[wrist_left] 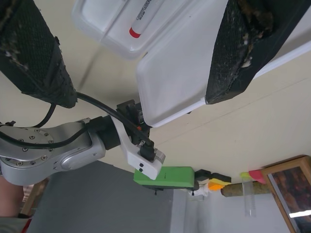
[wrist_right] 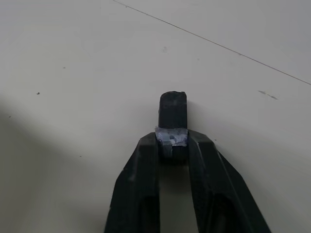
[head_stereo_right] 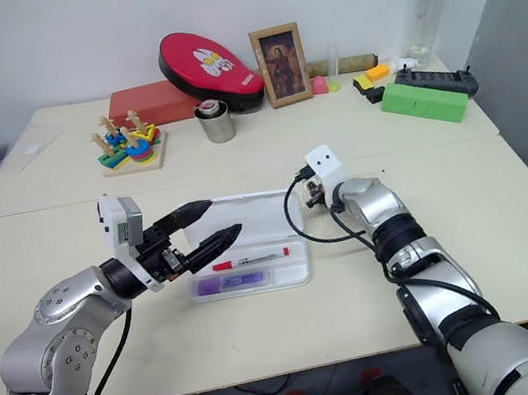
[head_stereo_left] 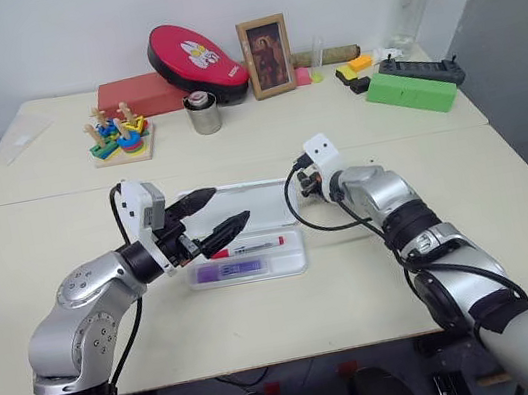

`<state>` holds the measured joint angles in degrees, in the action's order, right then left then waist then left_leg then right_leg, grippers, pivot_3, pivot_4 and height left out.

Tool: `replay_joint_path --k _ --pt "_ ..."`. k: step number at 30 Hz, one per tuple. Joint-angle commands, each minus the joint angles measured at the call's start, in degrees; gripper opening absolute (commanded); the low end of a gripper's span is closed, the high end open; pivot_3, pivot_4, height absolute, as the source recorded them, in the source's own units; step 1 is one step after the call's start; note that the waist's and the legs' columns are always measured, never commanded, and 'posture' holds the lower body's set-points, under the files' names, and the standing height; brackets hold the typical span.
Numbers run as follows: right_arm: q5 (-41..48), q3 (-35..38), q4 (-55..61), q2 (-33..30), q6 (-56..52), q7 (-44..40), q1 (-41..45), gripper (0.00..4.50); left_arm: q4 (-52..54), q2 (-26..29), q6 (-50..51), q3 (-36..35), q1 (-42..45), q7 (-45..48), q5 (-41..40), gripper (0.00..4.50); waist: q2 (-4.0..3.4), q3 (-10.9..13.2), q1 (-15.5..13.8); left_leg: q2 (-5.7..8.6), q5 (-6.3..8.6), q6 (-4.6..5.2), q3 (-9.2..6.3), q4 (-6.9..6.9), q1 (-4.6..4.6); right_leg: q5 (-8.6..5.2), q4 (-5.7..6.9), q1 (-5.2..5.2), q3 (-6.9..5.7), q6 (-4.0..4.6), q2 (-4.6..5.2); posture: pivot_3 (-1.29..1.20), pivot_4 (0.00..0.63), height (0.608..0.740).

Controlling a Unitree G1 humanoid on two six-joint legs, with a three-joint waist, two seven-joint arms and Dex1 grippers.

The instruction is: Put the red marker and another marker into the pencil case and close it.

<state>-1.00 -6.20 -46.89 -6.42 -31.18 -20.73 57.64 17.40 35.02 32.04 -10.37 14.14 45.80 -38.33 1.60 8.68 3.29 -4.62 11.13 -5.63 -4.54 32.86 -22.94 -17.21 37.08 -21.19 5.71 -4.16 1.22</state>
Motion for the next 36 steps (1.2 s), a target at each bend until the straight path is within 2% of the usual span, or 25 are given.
replay_joint_path --k 1,4,8,11,15,18,21,24,30,36 --pt "0.9 2.4 2.7 -1.4 2.2 0.4 0.7 0.29 0.8 0.3 -1.1 -0.1 1.2 0.7 0.0 4.50 0.00 0.0 0.0 0.00 0.00 0.00 0.00 0.00 0.00 0.00 0.00 0.00 0.00 0.00 0.00 0.00 0.150 0.740" --pt "2.1 3.8 5.2 -3.0 4.4 -1.5 1.2 0.29 0.7 0.3 -1.1 -0.1 1.5 0.8 0.0 4.50 -0.03 0.0 0.0 0.00 0.00 0.00 0.00 0.00 -0.01 0.00 0.00 0.00 0.00 0.00 0.00 0.00 0.150 0.740" --pt "7.6 4.3 19.3 -9.3 3.0 -15.2 0.8 0.29 1.2 2.2 -0.6 -1.2 0.7 2.3 -0.2 4.50 -0.13 0.1 0.0 0.01 0.00 0.00 0.00 0.00 -0.06 0.00 -0.04 -0.02 0.00 0.00 0.00 0.00 0.150 0.740" --pt "13.9 3.7 31.6 -14.6 0.1 -26.9 -1.4 0.29 1.9 5.7 -0.4 -3.3 -3.5 5.2 -0.3 4.50 -0.15 0.1 0.0 0.00 0.01 0.01 0.00 -0.06 -0.01 0.00 -0.06 -0.01 0.00 0.00 0.00 0.00 0.150 0.740" --pt "19.9 -2.3 47.4 -21.0 -7.0 -38.8 -6.8 0.29 1.4 10.2 -1.9 -6.7 -9.9 9.4 0.3 4.50 -0.15 0.1 0.3 -0.02 0.04 0.04 0.01 -0.11 0.00 -0.05 -0.11 -0.02 0.00 0.07 0.00 0.00 0.150 0.740" --pt "18.5 -8.3 52.0 -23.4 -8.9 -41.1 -9.7 0.29 1.8 12.0 -2.2 -7.8 -12.5 11.5 0.1 4.50 -0.15 0.1 0.1 -0.03 0.04 0.06 0.01 -0.07 0.02 -0.08 -0.08 -0.02 0.00 0.08 0.00 0.00 0.150 0.740" --pt "14.5 -17.0 52.2 -22.5 -9.6 -40.8 -13.2 0.29 3.5 14.1 -2.3 -7.7 -15.6 14.4 0.4 4.50 -0.11 0.1 -0.1 -0.03 0.01 0.01 0.04 0.08 0.00 -0.07 -0.12 -0.03 0.03 -0.05 0.01 0.00 0.150 0.740" --pt "11.7 -20.8 50.8 -21.8 -9.4 -39.6 -14.1 0.29 4.1 14.9 -2.4 -7.9 -16.6 15.1 0.1 4.50 0.02 0.1 -0.2 -0.06 0.00 0.01 0.04 0.09 0.09 -0.07 -0.10 -0.20 0.00 -0.01 0.00 0.00 0.150 0.740" --pt "8.9 -24.5 50.1 -20.8 -8.9 -38.7 -15.9 0.29 4.9 14.3 -1.8 -8.1 -15.7 14.0 -0.4 4.50 0.08 0.0 -0.4 -0.05 0.00 0.01 0.04 0.04 0.02 -0.05 -0.08 -0.15 0.00 0.00 0.01 0.00 0.150 0.740" --pt "7.9 -24.7 49.4 -20.1 -9.1 -38.8 -16.1 0.29 6.5 13.7 -1.0 -7.6 -15.8 12.6 -1.2 4.50 0.08 0.0 -0.4 -0.05 0.01 0.01 0.04 0.02 0.00 -0.05 -0.08 -0.09 0.01 0.01 0.00 0.00 0.150 0.740"
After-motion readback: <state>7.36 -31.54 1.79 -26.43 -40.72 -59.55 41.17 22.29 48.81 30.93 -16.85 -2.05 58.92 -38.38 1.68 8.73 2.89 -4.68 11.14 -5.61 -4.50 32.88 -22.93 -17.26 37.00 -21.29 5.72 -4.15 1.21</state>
